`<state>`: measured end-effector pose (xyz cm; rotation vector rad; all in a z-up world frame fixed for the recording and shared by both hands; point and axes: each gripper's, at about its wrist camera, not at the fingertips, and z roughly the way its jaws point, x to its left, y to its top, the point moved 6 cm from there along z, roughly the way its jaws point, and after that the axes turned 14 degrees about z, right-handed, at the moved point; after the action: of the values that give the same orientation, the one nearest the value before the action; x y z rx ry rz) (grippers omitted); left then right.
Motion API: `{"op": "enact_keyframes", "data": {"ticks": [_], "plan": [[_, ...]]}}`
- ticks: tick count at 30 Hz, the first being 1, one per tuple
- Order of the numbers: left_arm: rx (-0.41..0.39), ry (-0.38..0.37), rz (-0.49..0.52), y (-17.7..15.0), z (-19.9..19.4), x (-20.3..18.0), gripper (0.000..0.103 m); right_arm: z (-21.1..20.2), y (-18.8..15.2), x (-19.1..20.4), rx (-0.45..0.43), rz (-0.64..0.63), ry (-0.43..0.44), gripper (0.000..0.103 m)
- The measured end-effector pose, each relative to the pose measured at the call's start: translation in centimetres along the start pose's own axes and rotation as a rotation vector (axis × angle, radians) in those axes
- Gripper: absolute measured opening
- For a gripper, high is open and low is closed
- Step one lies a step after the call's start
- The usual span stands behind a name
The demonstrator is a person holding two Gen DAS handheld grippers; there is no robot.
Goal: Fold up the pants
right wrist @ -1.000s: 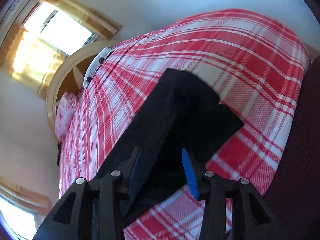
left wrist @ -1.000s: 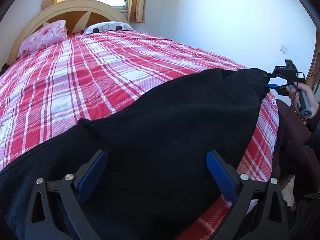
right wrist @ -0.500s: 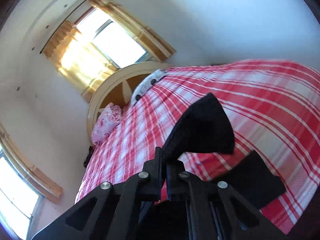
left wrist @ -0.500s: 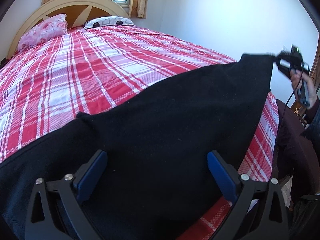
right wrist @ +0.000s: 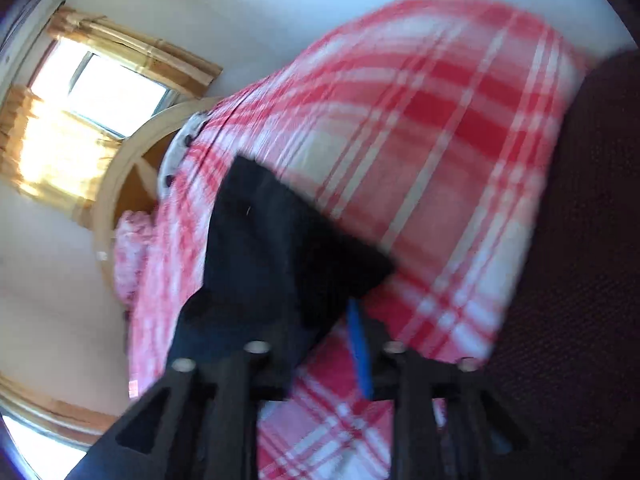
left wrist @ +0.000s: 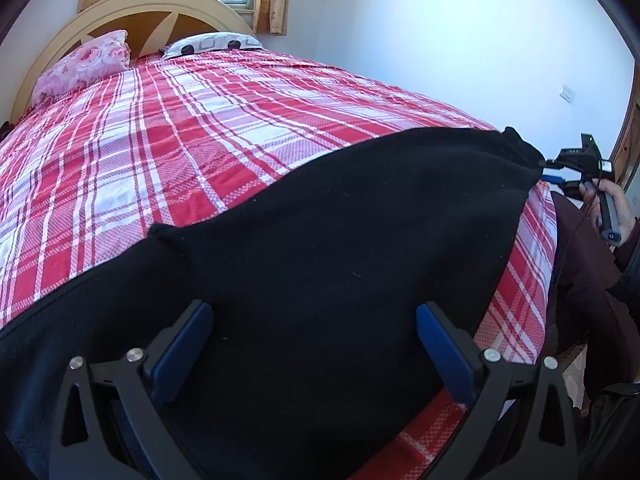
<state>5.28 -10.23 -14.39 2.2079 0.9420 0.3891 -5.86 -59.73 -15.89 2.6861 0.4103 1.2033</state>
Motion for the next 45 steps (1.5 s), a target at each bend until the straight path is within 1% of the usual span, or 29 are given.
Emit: {"op": "enact_keyframes", "data": {"ticks": [2,5,7,8,9,10,11,12,13,14,16,17,19,21,23,25,28,29,30,31,33,34,35,37,39,40,41,42,45], "plan": [[0.001,-0.002,-0.001,0.0,0.0,0.0,0.103,-0.7,1.5,1.2,-0.057,-0.039,-0.031,0.035],[0.002,-0.006,-0.001,-0.1,0.0,0.0,0.103,-1.3,3.7,2.2,-0.088,-0.060,-0.021,0.037],[0.003,-0.004,0.000,0.0,0.0,0.0,0.103,-1.0,4.8,3.9,-0.112,-0.118,-0.011,0.037],[0.003,-0.004,0.001,-0.1,0.1,0.0,0.103,-0.4,5.1,5.1,-0.088,-0.149,0.016,0.037],[0.003,-0.003,0.002,-0.1,0.1,0.0,0.103,0.4,5.0,6.1,-0.042,-0.174,0.040,0.037],[0.003,-0.002,0.002,0.0,0.1,0.0,0.103,1.4,4.7,6.5,-0.007,-0.195,0.036,0.037],[0.003,-0.001,0.003,0.0,0.1,0.0,0.103,2.1,4.1,6.7,0.006,-0.218,0.010,0.037],[0.003,-0.002,0.002,0.0,0.1,0.0,0.103,2.3,3.7,6.8,0.000,-0.245,-0.022,0.034],[0.003,-0.002,0.001,0.0,0.1,0.0,0.103,2.2,3.3,7.2,-0.003,-0.274,-0.031,0.026],[0.003,-0.002,0.002,0.0,0.1,0.0,0.103,1.9,2.9,7.5,-0.006,-0.307,-0.033,0.006],[0.004,-0.004,0.001,0.0,0.1,0.0,0.103,0.6,1.9,7.6,-0.021,-0.350,-0.028,0.006],[0.005,-0.006,0.000,-0.1,0.2,0.1,0.103,0.3,1.4,7.2,0.002,-0.343,-0.014,0.005],[0.006,-0.007,0.000,-0.1,0.2,0.0,0.103,0.4,0.7,5.8,0.038,-0.336,-0.025,0.005],[0.006,-0.007,0.000,-0.1,0.2,0.0,0.103,0.8,0.3,4.0,0.041,-0.395,-0.114,0.005],[0.008,-0.005,0.001,-0.1,0.3,0.0,0.103,1.8,-0.1,3.1,0.089,-0.427,-0.137,0.005],[0.009,-0.001,0.004,-0.1,0.3,-0.1,0.103,2.3,0.0,2.7,0.111,-0.412,-0.138,0.006],[0.011,0.003,0.007,-0.1,0.3,-0.1,0.103,1.5,1.2,3.3,0.071,-0.413,-0.121,0.008],[0.012,0.004,0.007,-0.1,0.3,-0.1,0.103,1.4,1.6,3.6,0.063,-0.414,-0.126,0.010],[0.012,0.004,0.008,-0.1,0.3,-0.1,0.103,1.3,2.2,3.9,0.045,-0.423,-0.155,0.013],[0.012,0.004,0.008,-0.1,0.3,-0.1,0.103,0.9,2.7,4.3,0.013,-0.443,-0.188,0.015],[0.012,0.002,0.007,-0.1,0.3,0.0,0.103,-0.7,4.0,6.0,-0.077,-0.487,-0.213,0.025],[0.012,0.000,0.006,-0.1,0.3,0.0,0.103,-1.1,4.5,6.8,-0.100,-0.494,-0.196,0.027],[0.012,0.001,0.006,-0.1,0.3,0.0,0.103,-1.2,4.8,7.8,-0.100,-0.496,-0.162,0.028],[0.013,0.003,0.007,-0.1,0.3,0.1,0.103,-0.8,4.3,10.4,-0.056,-0.521,-0.042,0.028],[0.013,0.003,0.008,-0.1,0.3,0.1,0.103,0.3,3.1,12.3,0.002,-0.576,0.010,0.029],[0.012,0.002,0.007,-0.1,0.3,0.1,0.103,1.3,2.3,13.2,0.042,-0.613,0.012,0.029],[0.012,0.002,0.007,-0.1,0.3,0.1,0.103,2.4,1.8,13.6,0.080,-0.639,-0.008,0.029],[0.012,0.003,0.008,-0.1,0.3,0.0,0.103,3.9,1.3,13.6,0.117,-0.665,-0.072,0.029],[0.010,0.001,0.006,-0.1,0.3,0.1,0.103,5.5,0.5,12.3,0.182,-0.701,-0.201,0.029]]}}
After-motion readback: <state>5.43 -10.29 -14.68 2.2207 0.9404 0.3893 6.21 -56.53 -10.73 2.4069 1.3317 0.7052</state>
